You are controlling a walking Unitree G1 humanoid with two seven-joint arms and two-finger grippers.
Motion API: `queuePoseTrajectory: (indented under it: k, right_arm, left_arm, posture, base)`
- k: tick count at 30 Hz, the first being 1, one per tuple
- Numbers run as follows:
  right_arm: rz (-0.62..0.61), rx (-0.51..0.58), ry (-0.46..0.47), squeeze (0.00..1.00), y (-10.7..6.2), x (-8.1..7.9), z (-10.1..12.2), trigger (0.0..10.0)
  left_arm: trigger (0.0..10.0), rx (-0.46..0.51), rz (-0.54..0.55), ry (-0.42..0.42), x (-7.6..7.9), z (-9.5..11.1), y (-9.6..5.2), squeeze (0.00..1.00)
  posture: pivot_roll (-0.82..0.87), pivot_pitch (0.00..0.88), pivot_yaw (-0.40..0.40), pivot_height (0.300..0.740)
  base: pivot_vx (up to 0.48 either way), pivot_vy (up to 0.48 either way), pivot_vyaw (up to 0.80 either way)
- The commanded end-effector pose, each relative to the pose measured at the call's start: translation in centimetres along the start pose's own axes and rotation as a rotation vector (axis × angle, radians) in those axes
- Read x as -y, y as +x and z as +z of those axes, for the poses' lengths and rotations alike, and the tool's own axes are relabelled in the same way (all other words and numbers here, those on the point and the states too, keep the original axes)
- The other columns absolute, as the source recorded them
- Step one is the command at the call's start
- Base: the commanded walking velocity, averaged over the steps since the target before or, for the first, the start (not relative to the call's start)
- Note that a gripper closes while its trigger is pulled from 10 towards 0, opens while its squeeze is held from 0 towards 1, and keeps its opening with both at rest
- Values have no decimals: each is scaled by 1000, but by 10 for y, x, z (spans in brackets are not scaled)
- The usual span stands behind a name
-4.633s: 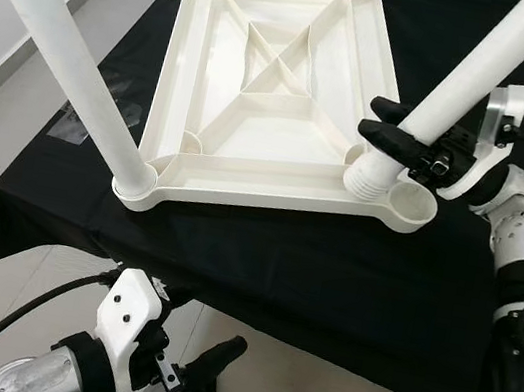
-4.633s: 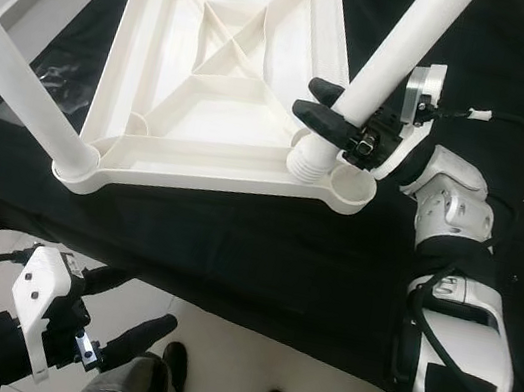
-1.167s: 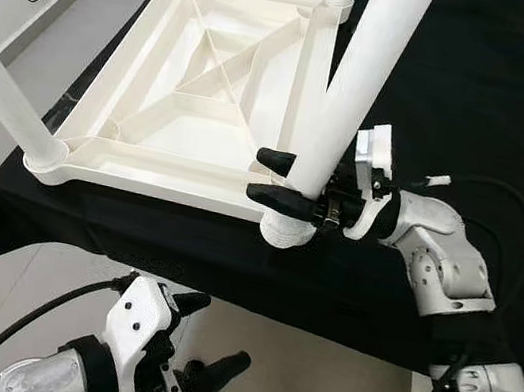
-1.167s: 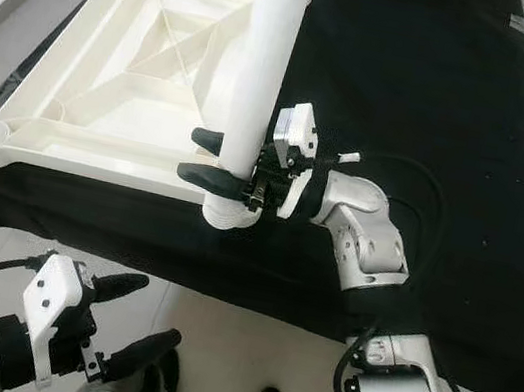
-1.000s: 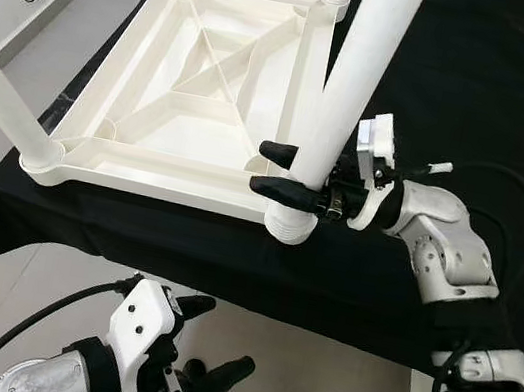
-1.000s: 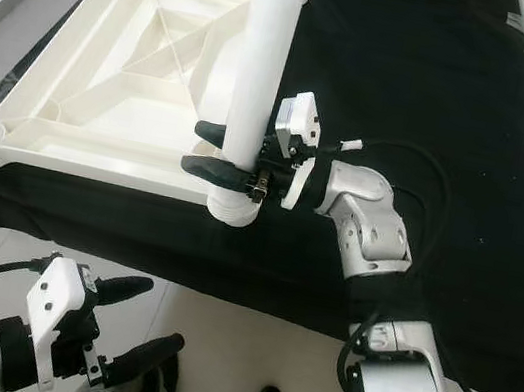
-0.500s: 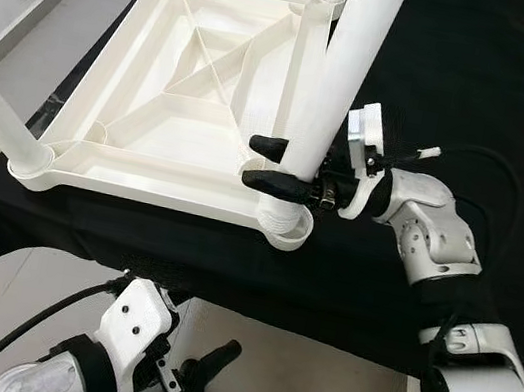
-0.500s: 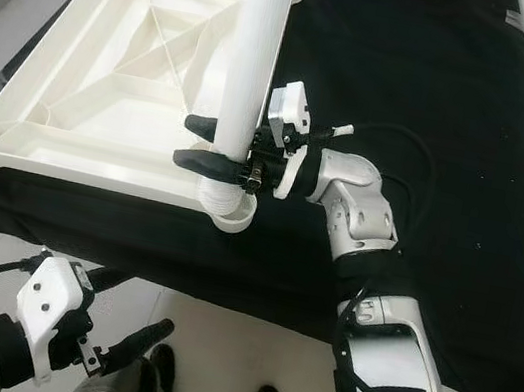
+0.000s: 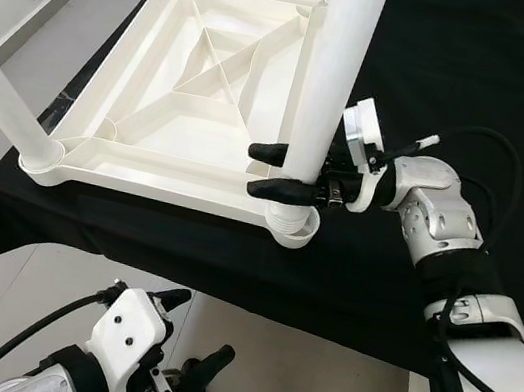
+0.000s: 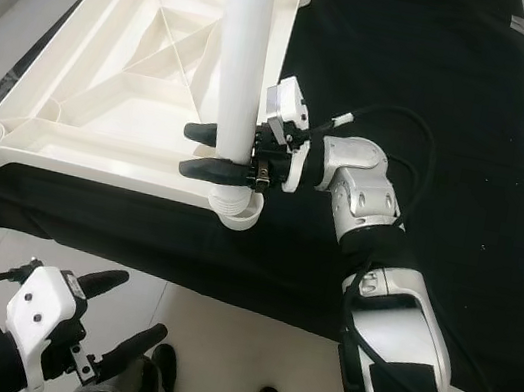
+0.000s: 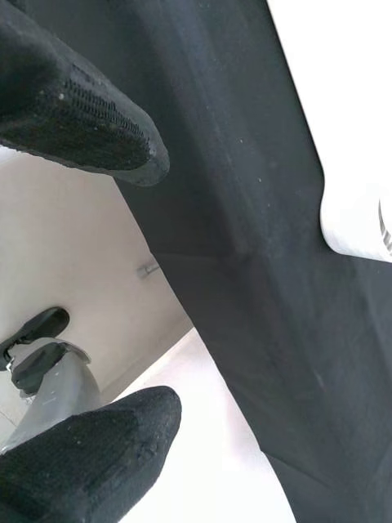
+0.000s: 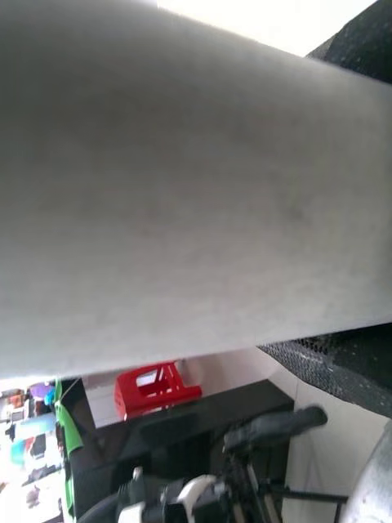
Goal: Building children table
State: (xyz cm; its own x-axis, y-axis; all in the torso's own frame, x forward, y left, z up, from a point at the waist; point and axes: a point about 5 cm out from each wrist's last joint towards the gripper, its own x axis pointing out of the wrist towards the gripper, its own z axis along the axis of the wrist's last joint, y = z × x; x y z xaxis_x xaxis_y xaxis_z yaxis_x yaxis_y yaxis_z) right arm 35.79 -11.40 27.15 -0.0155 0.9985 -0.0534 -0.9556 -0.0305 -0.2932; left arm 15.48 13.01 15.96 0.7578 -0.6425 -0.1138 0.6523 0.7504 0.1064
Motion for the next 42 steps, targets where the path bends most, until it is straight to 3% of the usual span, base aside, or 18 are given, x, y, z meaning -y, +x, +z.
queuePoseTrajectory:
  k: [1,21,42]
  right_arm:
    - [7,-9,2,0,-2,0,-3,10000]
    - [38,-46,7,0,-26,-1,-3,10000]
    - [156,-55,25,0,-17,-21,-6,10000]
  left_arm:
    - [10000,-17,-2,-2,3,-1,-3,0]
    - [10000,-42,-18,-20,5,-1,-13,0]
    - [10000,-38,-21,-33,4,-1,-11,0]
  posture:
    - [142,335,34,740]
    - [160,365,64,740]
    - [145,365,59,740]
  base:
    - [0,0,0]
    - [0,0,0]
    - [0,0,0]
